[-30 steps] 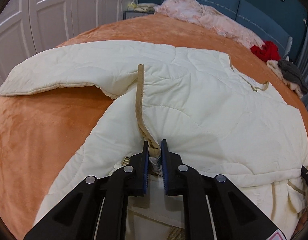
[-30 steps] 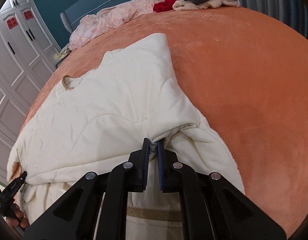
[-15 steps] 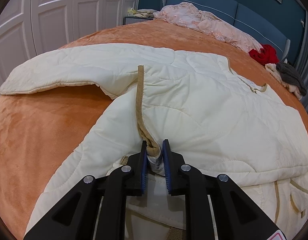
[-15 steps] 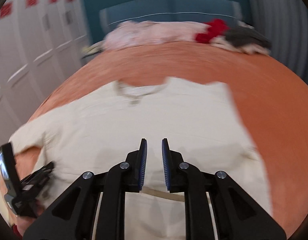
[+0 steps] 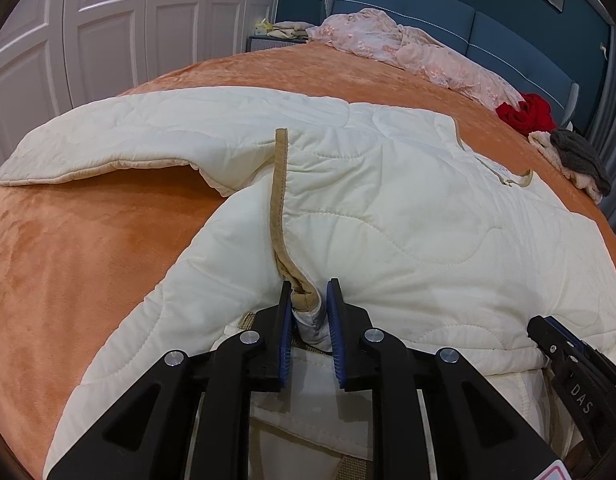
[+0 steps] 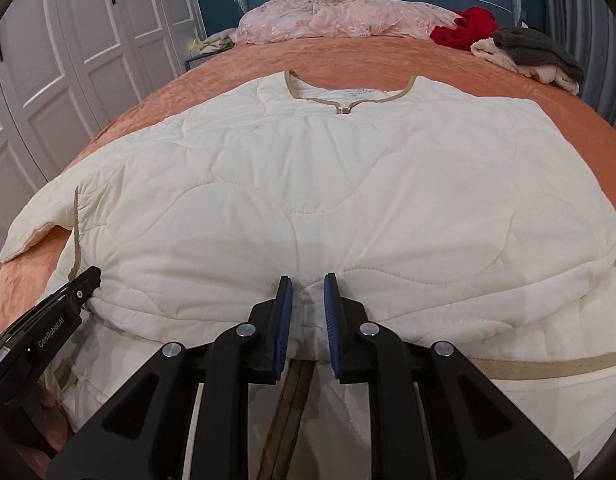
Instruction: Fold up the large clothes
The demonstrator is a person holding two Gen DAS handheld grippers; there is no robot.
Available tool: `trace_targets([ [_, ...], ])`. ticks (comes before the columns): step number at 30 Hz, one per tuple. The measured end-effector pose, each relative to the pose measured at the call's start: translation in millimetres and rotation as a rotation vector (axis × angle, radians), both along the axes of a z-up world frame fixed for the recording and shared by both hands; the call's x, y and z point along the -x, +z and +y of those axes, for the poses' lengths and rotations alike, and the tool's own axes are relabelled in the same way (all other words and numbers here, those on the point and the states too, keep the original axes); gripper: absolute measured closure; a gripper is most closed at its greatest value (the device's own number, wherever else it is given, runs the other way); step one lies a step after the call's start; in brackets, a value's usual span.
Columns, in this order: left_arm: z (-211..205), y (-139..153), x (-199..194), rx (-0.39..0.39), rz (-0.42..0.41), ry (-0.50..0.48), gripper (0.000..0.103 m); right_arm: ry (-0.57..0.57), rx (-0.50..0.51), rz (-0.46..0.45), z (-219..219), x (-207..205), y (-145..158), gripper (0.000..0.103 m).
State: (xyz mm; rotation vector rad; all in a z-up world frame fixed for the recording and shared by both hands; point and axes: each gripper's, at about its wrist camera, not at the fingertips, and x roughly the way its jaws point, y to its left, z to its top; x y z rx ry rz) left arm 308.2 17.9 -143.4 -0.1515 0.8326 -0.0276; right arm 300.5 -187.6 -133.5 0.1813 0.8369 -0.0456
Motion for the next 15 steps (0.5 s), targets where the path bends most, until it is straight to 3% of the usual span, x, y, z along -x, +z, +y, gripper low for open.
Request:
trace_targets([
  [3,3.1,0.9,-0.8,0.034,0.006,-0.005,0.083,-0.004,-0.039,-0.009,-5.6,-1.1,-2.7,0.088],
  [6,26.6,8.9,-0.5,0.207,0.026,-0.008,0.071,-0.005,-0.037,-0.009,-3.9,-1.8,-1.7,0.088],
  [8,55.1,19.2,2.6,0.314,0.044,0.045,0.06,-0.004,-0.027,-0.011,-3.0,-0.9,-1.4,0.088],
  [10,91.3,32.6,6.5,0.386,0.015,0.112,0.059,-0.005,-0.023,-0.013,-2.2,-0.5,-1.1,0.088],
  [12,135.4,43.3,4.0,0.417,-0.004,0.187,0.055,-0.005,-0.022,-0.016,-2.2,-0.3,-0.9,0.088],
  [15,192.4,45.8,-9.4,0.403,0.009,0.29,0.053,-0.006,-0.018,-0.017,-1.6,-0.6,-0.7,0.088],
])
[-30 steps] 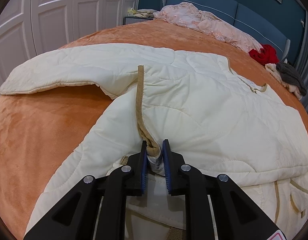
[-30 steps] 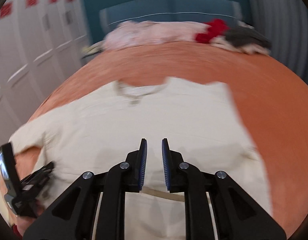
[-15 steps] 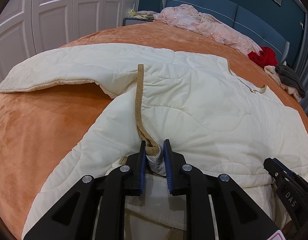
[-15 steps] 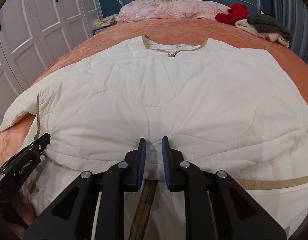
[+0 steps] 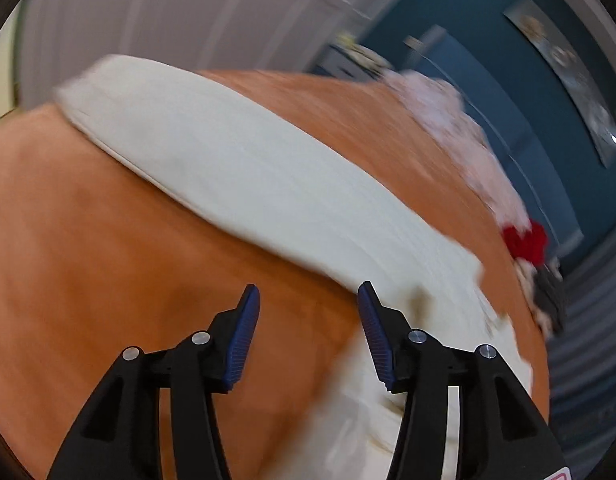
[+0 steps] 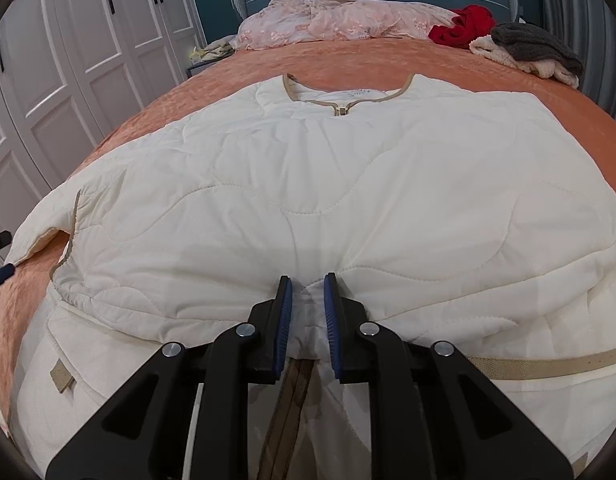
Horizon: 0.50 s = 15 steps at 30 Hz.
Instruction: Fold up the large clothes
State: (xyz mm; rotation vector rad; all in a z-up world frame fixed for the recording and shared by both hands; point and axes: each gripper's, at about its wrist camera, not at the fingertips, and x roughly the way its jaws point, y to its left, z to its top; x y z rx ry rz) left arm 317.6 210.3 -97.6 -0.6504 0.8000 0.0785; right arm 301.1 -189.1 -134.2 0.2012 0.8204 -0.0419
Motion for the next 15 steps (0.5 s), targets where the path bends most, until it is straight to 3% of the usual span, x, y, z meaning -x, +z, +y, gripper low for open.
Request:
trace_targets([
  [4,80.7,-11.0,-18.3,-0.008,0.093,0.173,0.053,-0.003,0.007,-0.001,1.0,0.1,-0.1,0.088],
  [7,127.6,-20.5,-25.9,0.05,0.113,0.288,0.053,-0.006,0.016,-0.001,3.8,0.0,0.4,0.088],
  [11,151.2,-28.8,-38.1,0.114,0.107,0.326,0.053,-0.008,0.036,0.0,5.9,-0.2,1.0,0.087],
  [13,147.3,-28.0,-45.1,0.097,0.101,0.325,0.054,-0.009,0.044,0.0,7.8,-0.6,1.0,0.087],
  [15,140.6,-26.9,-55.4,0.054,0.118,0.302,0.062,-0.01,0.05,0.0,8.7,-0.8,1.1,0.087],
])
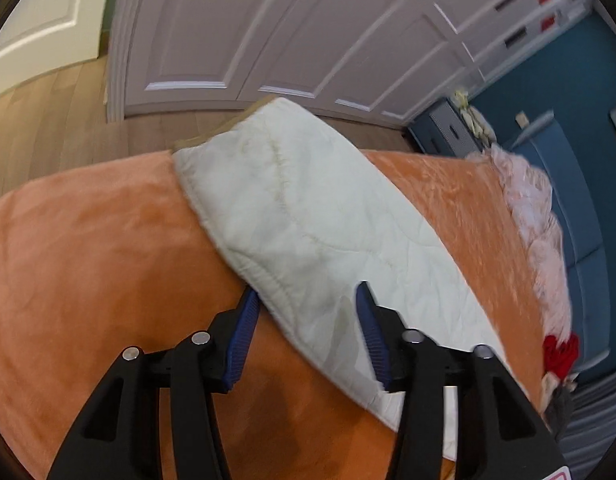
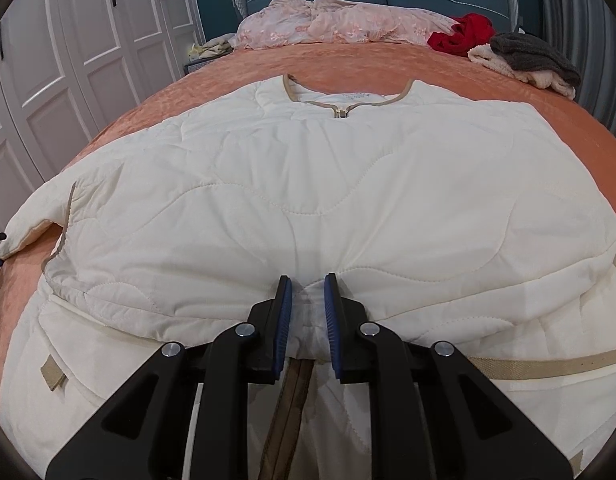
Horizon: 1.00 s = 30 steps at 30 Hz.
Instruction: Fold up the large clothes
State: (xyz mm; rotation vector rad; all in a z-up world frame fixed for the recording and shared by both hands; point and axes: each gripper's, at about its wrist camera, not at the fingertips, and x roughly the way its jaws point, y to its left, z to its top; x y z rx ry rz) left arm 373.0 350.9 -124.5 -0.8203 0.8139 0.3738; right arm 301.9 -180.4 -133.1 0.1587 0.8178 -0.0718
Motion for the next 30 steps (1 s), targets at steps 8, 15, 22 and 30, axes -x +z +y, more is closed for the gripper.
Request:
trace_targets([
  [8,-53.0,74.2,-25.1,-0.253,-0.087,-0.192,0.099,-0.001,-0.006,-0.003,1.1,0.0,0.2,0.087],
  [15,-209.9,207.1,-14.0,-0.422,-0.378,-0.499,0.099,-0.02,-0.044,-0.035,-4.2,8.3,9.3,0.078],
  [22,-401.8,229.6,18.5,-0.424,-0.482,-0.861,0.092,-0.052,-0.183,-0.094,-23.8,56.4,24.6,0.047],
  [30,-490.0,122.5,51.8,-0.291,-0.289,-1.078,0.042,-0.113,-0.209,-0.104,-63.0,103.0,36.6,0.038],
])
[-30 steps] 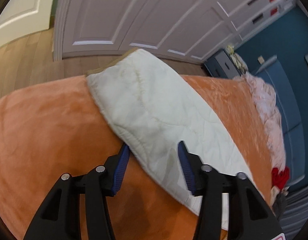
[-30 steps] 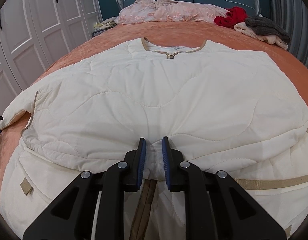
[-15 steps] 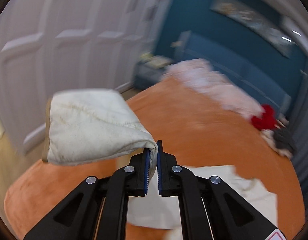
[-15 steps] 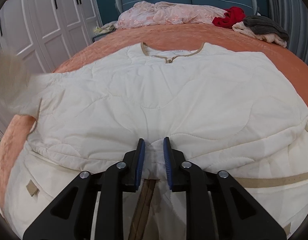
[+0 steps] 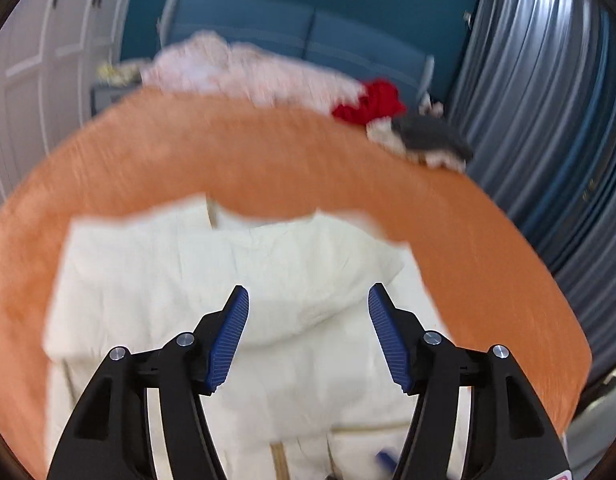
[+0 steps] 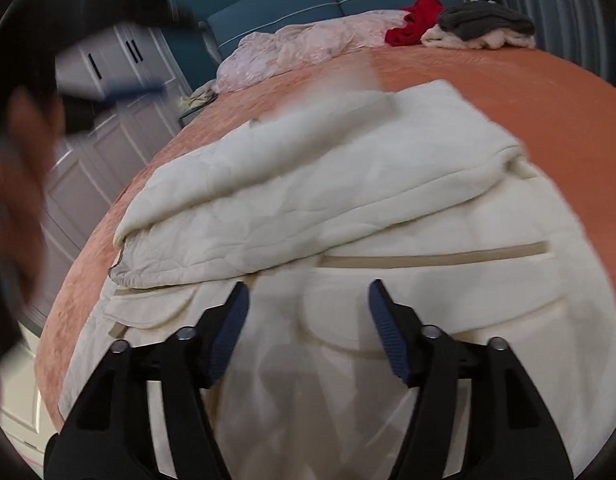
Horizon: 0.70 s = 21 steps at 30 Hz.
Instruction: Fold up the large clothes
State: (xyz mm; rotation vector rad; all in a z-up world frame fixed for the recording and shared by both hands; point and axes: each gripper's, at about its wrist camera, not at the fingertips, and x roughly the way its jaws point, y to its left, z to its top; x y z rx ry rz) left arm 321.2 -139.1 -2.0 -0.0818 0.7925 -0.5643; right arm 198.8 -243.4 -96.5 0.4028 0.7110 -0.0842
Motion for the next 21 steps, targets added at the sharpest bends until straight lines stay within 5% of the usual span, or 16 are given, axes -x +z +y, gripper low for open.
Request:
trace_targets([
  [4,38.9,-35.7,-7.2,0.068,0.135,0.061,0.042,-0.021,0.002,-0.019,-20.8,0.9,10.9,0.031],
  [12,177.6,-74.6,-56.7,0.268,0.338,0.413,0.042,-0.121,-0.103,-0.055,-83.3,-67.5,31.1,0.029],
  [21,220.0,-104.9,-88.4,0.413,0.462,0.531,0.045,-0.205,-0.277,0.045,-115.2,-157.5,-6.6,0.029],
])
